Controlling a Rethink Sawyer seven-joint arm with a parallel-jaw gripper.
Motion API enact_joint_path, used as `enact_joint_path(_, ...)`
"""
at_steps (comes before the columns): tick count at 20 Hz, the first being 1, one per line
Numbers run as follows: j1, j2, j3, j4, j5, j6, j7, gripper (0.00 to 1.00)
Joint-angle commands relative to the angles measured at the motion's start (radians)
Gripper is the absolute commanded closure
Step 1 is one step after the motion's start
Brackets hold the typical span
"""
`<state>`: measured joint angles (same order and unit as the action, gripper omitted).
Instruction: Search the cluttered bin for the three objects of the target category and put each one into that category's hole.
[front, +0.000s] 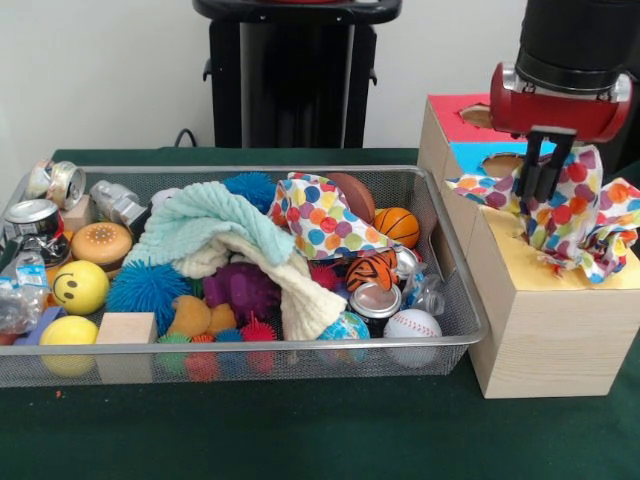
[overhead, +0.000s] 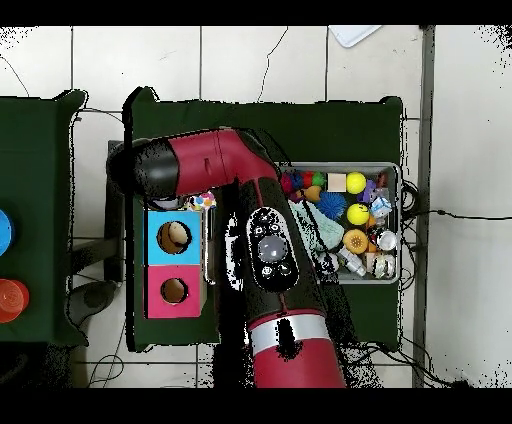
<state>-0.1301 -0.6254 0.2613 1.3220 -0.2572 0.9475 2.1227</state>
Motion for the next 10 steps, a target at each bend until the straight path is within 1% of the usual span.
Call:
enact_joint_path(1,-0.024,0.090,0.057,0.145,0.042,-0.080,0.022,1.00)
enact_joint_path(3,-0.032,0.140,0.064,0.134,0.030,-0.144,0.014,1.00)
enact_joint_path(5,-0.021,0.167,0.047,0.126,0.013,-0.182,0.032,1.00)
enact_joint_path(10,-0.019,0.214,0.050,0.099,0.032,-0.191,0.028,1.00)
